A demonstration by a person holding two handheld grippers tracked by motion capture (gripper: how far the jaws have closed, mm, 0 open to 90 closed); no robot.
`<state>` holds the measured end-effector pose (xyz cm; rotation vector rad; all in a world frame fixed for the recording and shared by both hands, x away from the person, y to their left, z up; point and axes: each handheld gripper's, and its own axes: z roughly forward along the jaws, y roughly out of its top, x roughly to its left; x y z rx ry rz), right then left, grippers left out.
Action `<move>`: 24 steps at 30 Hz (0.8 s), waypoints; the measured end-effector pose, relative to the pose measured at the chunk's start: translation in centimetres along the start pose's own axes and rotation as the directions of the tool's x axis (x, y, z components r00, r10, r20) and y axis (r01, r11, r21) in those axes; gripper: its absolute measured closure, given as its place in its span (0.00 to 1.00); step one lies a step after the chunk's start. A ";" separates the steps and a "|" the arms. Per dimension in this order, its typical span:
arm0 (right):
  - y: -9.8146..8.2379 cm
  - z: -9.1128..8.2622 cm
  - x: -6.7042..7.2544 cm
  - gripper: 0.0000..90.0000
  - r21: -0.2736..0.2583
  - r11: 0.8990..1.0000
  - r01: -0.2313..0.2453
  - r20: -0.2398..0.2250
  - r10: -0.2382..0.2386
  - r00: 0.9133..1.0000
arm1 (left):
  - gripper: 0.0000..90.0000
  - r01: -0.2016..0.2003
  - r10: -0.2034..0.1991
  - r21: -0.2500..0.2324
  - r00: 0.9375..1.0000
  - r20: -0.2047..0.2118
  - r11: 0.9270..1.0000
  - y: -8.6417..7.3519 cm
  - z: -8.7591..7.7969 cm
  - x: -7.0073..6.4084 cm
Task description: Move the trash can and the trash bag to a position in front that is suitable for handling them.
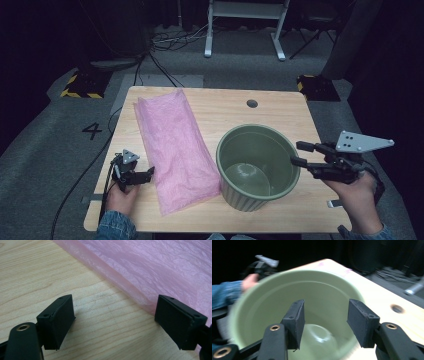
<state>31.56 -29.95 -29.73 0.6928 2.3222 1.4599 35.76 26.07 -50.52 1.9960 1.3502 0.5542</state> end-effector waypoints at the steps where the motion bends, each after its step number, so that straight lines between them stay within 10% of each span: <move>1: -0.3 -0.2 -0.6 0.53 0.000 1.000 -0.015 0.025 0.015 1.000 | 0.18 0.000 0.000 0.000 1.000 0.000 1.000 0.0 0.0 0.0; 6: -2.7 -1.2 -3.4 0.52 -0.003 0.996 -0.084 0.139 0.084 0.987 | 0.18 -0.002 0.002 0.001 1.000 0.000 1.000 0.0 0.0 0.0; 14: -8.6 -0.6 -7.2 0.49 0.065 0.977 -0.202 0.295 0.174 0.939 | 0.18 -0.001 0.001 0.002 1.000 -0.001 1.000 0.0 0.0 0.0; 24: -16.8 3.4 -7.7 0.52 0.189 0.939 -0.289 0.353 0.210 0.912 | 0.30 0.070 -0.070 -0.019 0.998 -0.005 0.997 -0.1 -0.5 1.3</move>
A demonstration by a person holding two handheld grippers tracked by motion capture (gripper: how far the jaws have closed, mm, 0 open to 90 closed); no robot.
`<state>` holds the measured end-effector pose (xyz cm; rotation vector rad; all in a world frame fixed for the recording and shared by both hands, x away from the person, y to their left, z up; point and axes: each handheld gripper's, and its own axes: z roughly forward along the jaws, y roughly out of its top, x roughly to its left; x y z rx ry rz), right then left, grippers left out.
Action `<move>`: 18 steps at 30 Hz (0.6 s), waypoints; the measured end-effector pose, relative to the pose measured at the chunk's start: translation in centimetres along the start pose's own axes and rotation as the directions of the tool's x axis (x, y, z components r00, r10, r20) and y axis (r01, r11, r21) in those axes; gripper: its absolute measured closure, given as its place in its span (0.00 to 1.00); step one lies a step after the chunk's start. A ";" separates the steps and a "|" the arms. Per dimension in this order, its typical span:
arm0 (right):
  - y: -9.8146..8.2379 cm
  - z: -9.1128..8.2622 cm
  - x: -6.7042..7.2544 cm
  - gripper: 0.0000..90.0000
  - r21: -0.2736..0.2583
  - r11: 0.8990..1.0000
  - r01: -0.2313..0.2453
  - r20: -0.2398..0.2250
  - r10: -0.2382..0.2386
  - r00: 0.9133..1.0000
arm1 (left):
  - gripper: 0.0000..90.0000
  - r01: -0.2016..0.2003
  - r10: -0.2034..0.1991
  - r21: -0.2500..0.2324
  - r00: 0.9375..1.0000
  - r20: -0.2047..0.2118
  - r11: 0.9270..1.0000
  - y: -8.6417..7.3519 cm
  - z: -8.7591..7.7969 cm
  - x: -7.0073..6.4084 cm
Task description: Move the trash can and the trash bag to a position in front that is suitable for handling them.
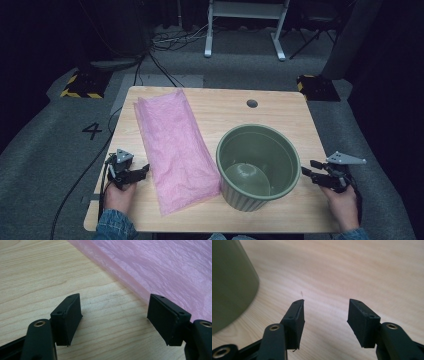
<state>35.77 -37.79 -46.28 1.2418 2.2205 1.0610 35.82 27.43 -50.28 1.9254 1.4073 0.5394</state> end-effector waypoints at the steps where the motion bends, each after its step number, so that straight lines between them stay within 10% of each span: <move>1: -0.3 0.4 0.1 0.52 0.004 1.000 0.007 0.005 -0.007 1.000 | 0.30 0.006 -0.006 0.003 1.000 0.003 1.000 0.1 0.0 0.0; 9: -1.6 3.1 1.0 0.46 0.082 0.995 0.056 0.070 -0.062 0.996 | 0.29 0.016 -0.017 0.019 0.999 0.051 1.000 0.9 -0.1 0.0; 18: -2.4 3.5 1.1 0.40 0.015 1.000 0.005 0.051 -0.006 0.999 | 0.25 0.041 -0.042 0.007 0.995 0.094 0.999 2.6 -0.4 -0.2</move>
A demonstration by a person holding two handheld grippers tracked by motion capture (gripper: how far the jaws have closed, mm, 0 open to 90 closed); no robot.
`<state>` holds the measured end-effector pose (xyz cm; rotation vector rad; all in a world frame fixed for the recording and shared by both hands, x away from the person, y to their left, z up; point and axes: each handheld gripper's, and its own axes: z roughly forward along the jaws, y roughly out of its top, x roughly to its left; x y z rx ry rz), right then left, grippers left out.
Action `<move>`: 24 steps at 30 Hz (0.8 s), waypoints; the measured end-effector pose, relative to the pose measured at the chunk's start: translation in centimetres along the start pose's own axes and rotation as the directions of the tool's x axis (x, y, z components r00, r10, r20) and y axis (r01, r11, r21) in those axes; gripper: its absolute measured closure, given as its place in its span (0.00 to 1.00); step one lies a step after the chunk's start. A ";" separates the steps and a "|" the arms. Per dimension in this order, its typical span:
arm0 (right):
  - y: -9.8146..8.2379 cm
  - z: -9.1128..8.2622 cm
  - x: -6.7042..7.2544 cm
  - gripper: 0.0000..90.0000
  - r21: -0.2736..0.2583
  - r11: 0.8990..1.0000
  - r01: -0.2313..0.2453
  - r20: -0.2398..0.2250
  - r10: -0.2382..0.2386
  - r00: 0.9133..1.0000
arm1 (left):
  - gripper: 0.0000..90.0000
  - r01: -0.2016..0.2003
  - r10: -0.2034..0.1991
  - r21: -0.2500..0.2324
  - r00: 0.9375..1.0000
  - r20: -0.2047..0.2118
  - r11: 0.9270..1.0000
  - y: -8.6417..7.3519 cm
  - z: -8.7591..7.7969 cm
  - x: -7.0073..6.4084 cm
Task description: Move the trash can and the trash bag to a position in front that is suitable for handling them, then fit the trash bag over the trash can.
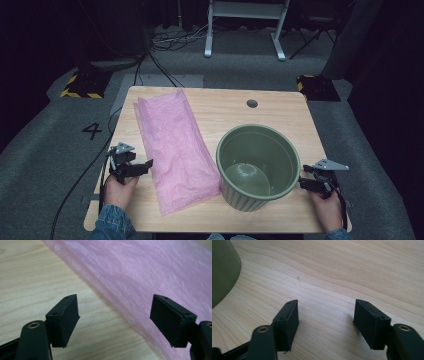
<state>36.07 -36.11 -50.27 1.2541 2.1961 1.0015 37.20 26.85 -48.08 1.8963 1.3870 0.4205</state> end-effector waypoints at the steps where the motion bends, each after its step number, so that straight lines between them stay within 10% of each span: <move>1: 0.0 0.0 0.1 0.40 0.002 1.000 0.001 0.000 -0.001 1.000 | 0.25 -0.001 0.001 -0.004 1.000 0.004 1.000 0.3 0.0 -0.1; 13: 0.3 -0.1 1.7 0.53 0.016 0.999 0.039 -0.057 -0.038 0.998 | 0.25 -0.040 0.053 0.119 0.993 -0.106 0.992 1.5 3.5 -0.5; 24: 1.7 -1.5 6.3 0.54 -0.020 0.991 0.136 -0.168 -0.137 0.976 | 0.23 -0.059 0.080 0.136 0.985 -0.152 0.989 3.1 4.1 -0.2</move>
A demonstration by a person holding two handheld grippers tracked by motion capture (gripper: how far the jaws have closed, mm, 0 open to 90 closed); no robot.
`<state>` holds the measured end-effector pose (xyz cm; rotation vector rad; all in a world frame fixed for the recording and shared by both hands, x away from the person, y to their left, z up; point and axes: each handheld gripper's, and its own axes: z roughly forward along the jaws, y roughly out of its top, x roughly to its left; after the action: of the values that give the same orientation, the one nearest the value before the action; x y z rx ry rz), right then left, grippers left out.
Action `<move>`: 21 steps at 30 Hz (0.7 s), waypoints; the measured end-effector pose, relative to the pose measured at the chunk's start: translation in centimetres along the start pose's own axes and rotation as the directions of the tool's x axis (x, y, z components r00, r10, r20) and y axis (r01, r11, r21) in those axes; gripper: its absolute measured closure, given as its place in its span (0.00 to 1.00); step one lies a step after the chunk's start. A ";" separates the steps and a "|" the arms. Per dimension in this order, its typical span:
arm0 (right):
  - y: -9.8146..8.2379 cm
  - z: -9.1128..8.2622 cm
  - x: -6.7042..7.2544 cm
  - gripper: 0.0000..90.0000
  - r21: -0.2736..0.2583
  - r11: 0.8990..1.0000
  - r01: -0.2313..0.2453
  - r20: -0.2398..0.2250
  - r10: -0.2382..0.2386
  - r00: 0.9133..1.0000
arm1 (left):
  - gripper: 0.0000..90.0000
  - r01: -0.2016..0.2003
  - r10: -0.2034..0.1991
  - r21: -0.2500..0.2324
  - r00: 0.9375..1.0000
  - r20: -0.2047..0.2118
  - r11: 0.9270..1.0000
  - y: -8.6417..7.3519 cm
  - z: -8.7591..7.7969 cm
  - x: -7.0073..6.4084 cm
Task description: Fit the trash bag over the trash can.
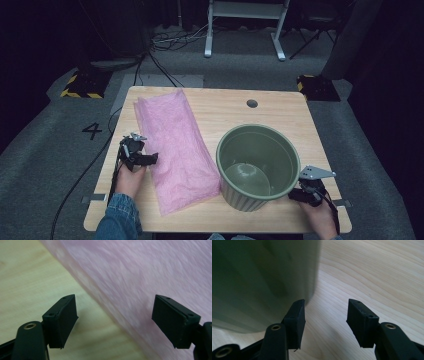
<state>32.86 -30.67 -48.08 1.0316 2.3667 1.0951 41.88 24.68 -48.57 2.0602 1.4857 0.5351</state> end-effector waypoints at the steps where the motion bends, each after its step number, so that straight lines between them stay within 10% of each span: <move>1: 0.2 0.1 0.2 0.54 -0.001 1.000 0.007 -0.005 -0.007 1.000 | 0.22 0.005 -0.005 0.005 1.000 -0.010 1.000 0.4 0.2 0.2; 14: 0.0 -0.1 0.8 0.55 0.034 0.999 -0.016 -0.014 0.016 1.000 | 0.20 -0.019 0.016 0.071 0.999 0.039 0.997 1.4 1.5 -1.0; 21: 0.2 -0.5 1.9 0.56 0.050 0.999 0.014 -0.012 -0.013 1.000 | 0.09 -0.033 0.033 0.008 0.998 0.062 0.999 0.9 2.0 -2.0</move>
<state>31.38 -29.45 -47.63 1.0270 2.4178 1.0447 43.10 22.18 -49.61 2.0925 1.4234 0.4734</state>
